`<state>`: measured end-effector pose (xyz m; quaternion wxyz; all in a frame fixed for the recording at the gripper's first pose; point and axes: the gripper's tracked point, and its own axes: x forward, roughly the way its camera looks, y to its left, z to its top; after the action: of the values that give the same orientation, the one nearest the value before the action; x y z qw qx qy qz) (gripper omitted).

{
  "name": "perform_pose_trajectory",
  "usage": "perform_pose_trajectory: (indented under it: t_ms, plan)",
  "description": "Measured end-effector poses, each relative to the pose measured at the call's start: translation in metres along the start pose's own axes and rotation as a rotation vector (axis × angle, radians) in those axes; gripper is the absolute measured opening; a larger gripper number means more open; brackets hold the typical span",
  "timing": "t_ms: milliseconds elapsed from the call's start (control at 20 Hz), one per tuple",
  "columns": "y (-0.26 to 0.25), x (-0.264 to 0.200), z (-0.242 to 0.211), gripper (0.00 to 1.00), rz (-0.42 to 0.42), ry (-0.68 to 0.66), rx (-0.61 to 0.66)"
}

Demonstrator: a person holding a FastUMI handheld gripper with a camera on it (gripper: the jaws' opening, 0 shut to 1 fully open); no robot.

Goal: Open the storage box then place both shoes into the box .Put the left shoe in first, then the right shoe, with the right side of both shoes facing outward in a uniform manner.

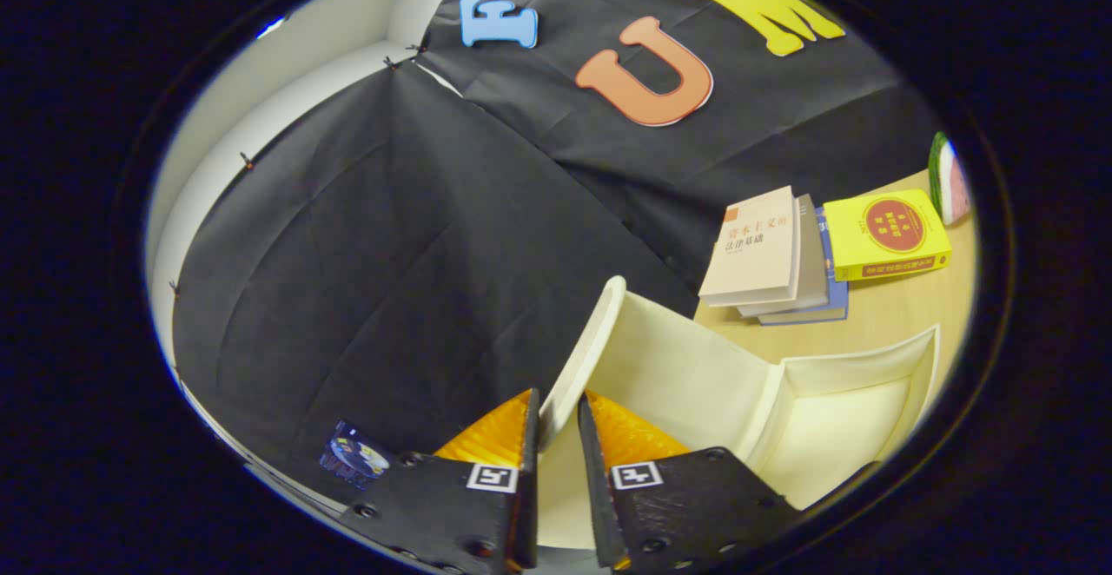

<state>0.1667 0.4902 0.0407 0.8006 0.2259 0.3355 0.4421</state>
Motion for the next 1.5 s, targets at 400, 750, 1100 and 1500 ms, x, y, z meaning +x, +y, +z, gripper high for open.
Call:
perform_pose_trajectory:
  t_ms: [400, 750, 1100, 1500]
  plan:
    - [0.016, -0.008, -0.013, 0.92, -0.097, 0.001, -0.228]
    - [-0.075, -0.102, -0.004, 0.96, -0.380, -0.055, -0.358]
    - [-0.205, -0.212, -0.010, 0.95, -0.676, -0.062, -0.379]
    - [-0.370, -0.314, -0.066, 0.95, -0.920, 0.079, -0.255]
